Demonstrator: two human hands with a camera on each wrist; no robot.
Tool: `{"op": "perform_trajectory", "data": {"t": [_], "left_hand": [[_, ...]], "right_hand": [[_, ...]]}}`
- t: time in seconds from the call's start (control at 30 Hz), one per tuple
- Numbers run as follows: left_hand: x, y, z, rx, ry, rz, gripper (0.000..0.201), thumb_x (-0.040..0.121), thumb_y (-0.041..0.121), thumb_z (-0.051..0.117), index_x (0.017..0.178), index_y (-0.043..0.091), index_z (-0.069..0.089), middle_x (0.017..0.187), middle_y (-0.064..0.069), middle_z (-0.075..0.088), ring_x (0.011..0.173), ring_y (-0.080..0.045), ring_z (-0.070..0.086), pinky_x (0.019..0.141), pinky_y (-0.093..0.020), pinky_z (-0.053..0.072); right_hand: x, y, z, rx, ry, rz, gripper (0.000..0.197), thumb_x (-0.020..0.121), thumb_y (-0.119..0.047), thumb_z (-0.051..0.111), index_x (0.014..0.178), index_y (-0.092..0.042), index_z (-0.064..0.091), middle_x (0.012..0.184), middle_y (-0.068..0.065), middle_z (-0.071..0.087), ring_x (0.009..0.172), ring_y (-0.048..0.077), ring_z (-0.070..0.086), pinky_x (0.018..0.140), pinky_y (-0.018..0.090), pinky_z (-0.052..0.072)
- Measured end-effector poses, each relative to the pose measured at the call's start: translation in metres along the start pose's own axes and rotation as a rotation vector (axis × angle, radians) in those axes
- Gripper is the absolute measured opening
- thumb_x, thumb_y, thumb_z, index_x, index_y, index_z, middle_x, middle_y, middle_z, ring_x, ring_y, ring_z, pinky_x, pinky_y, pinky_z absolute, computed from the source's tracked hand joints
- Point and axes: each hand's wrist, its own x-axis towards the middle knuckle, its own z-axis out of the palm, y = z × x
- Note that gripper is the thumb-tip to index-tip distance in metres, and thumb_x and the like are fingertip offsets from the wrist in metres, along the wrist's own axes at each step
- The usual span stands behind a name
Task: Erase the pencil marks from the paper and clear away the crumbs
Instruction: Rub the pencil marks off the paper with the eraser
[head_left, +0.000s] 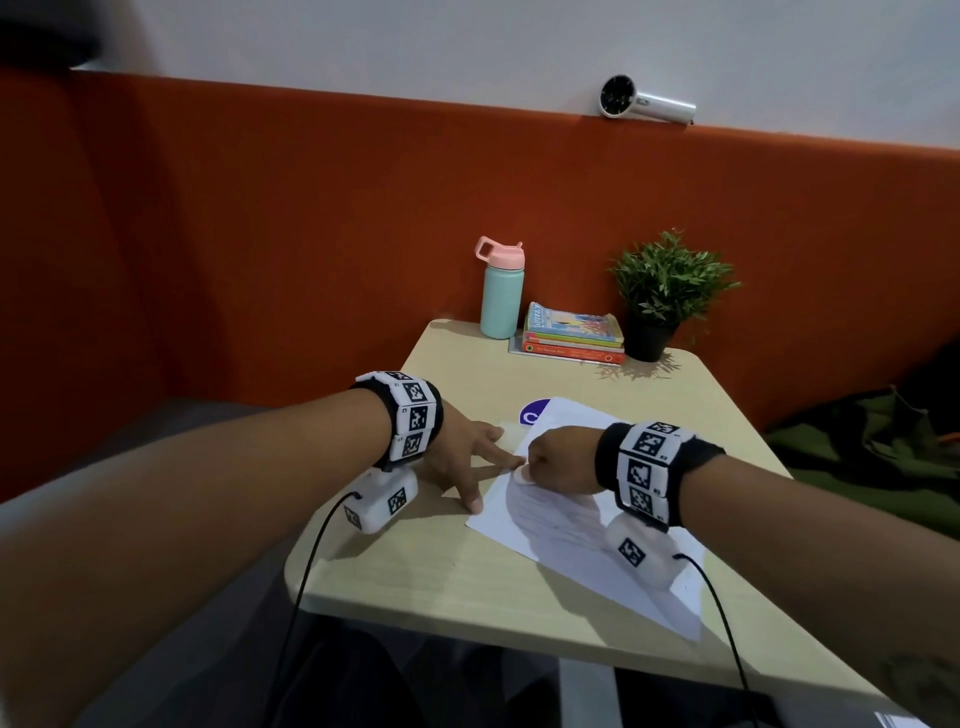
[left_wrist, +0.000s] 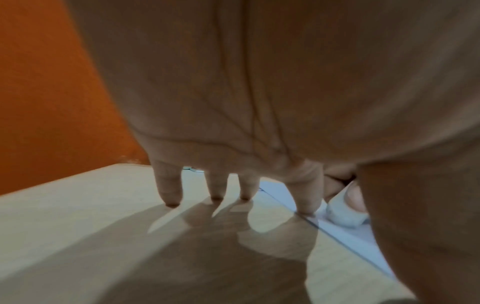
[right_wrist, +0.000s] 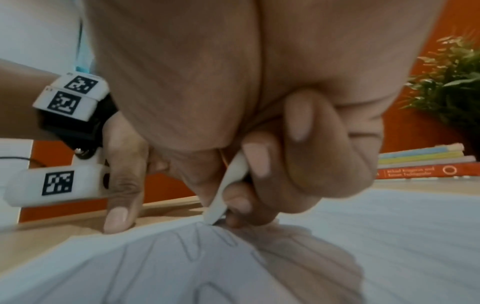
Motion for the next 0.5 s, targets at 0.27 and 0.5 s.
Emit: {"op": "perform_trajectory", "data": {"t": [0.27, 0.5], "left_hand": [[0.004, 0.000, -0.001, -0.050, 0.004, 0.004, 0.089, 0.087, 0.054, 0.074, 0.154, 0.057, 0.016, 0.169, 0.006, -0.015, 0.157, -0.023, 0.000, 0.123, -0.046, 0.015], [0.002, 0.006, -0.003, -0.001, 0.025, -0.020, 0.089, 0.089, 0.052, 0.072, 0.156, 0.054, 0.013, 0.170, 0.005, -0.012, 0.157, -0.022, 0.003, 0.122, -0.044, 0.016]], "right_hand": [[-0.024, -0.031, 0.007, 0.033, -0.074, -0.219, 0.025, 0.101, -0.034, 0.037, 0.096, -0.016, 0.054, 0.101, 0.001, 0.058, 0.091, 0.018, 0.051, 0.081, 0.029, 0.036], [-0.016, -0.026, 0.008, -0.017, -0.041, -0.141, 0.035, 0.102, -0.034, 0.035, 0.108, -0.011, 0.061, 0.109, 0.005, 0.064, 0.101, 0.021, 0.058, 0.088, 0.031, 0.042]]}}
